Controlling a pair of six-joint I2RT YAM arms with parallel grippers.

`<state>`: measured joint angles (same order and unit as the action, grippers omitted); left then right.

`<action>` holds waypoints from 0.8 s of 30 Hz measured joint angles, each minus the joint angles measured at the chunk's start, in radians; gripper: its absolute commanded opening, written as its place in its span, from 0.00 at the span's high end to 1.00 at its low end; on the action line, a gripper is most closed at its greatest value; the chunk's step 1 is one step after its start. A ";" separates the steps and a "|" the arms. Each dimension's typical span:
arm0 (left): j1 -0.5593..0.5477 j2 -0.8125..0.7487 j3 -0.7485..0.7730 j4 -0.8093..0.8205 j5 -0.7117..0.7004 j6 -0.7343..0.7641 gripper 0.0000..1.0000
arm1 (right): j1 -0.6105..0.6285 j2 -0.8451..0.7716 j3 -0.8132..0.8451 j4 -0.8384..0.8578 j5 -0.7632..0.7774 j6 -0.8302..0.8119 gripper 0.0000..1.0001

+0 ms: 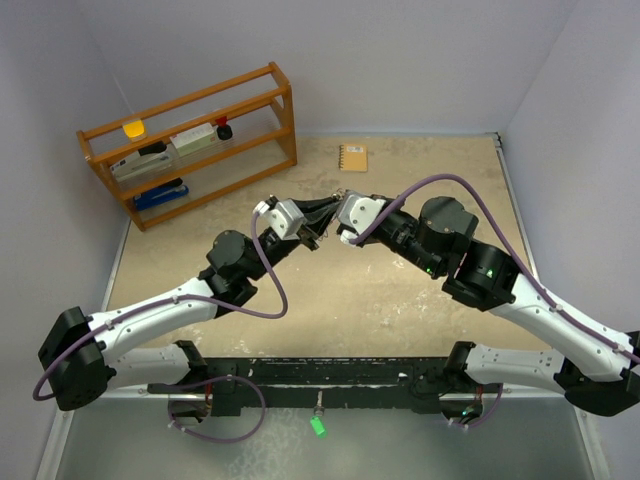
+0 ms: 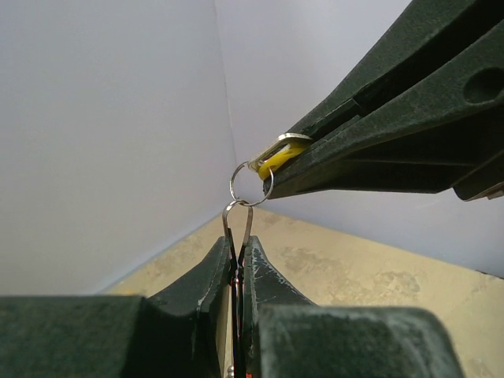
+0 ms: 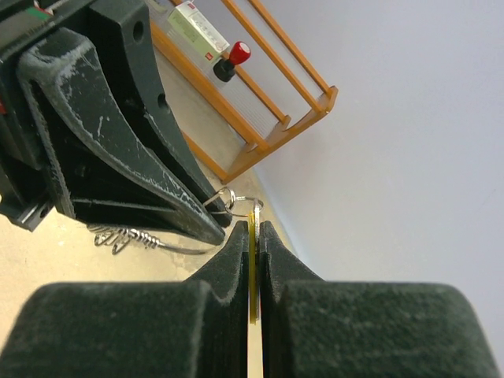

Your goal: Remove the keys from the keyring

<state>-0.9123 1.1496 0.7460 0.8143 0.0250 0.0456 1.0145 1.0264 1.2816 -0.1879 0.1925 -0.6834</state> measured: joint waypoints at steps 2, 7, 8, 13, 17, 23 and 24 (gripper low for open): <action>0.000 -0.020 -0.001 -0.022 -0.005 0.025 0.98 | 0.000 0.001 0.005 -0.007 -0.001 0.000 1.00; -0.002 -0.048 -0.006 -0.056 -0.004 0.079 0.98 | 0.005 0.003 0.010 -0.013 -0.008 0.004 1.00; -0.003 -0.050 -0.006 -0.063 -0.003 0.089 0.98 | 0.005 0.006 0.016 -0.019 -0.010 0.004 1.00; -0.005 -0.050 0.005 -0.114 -0.002 0.141 0.98 | 0.005 0.044 0.070 -0.072 -0.024 0.008 1.00; -0.005 -0.050 0.023 -0.158 0.001 0.184 0.98 | 0.005 0.062 0.102 -0.109 -0.027 0.010 1.00; -0.010 -0.050 0.053 -0.238 0.006 0.262 0.97 | 0.005 0.067 0.125 -0.156 -0.029 0.010 1.00; -0.013 -0.050 0.061 -0.257 0.008 0.277 0.96 | 0.005 0.068 0.127 -0.163 -0.029 0.010 1.00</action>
<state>-0.9249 1.0992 0.8066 0.5568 0.0330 0.3229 1.0199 1.0939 1.4086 -0.3504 0.1638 -0.6735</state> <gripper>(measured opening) 0.050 0.024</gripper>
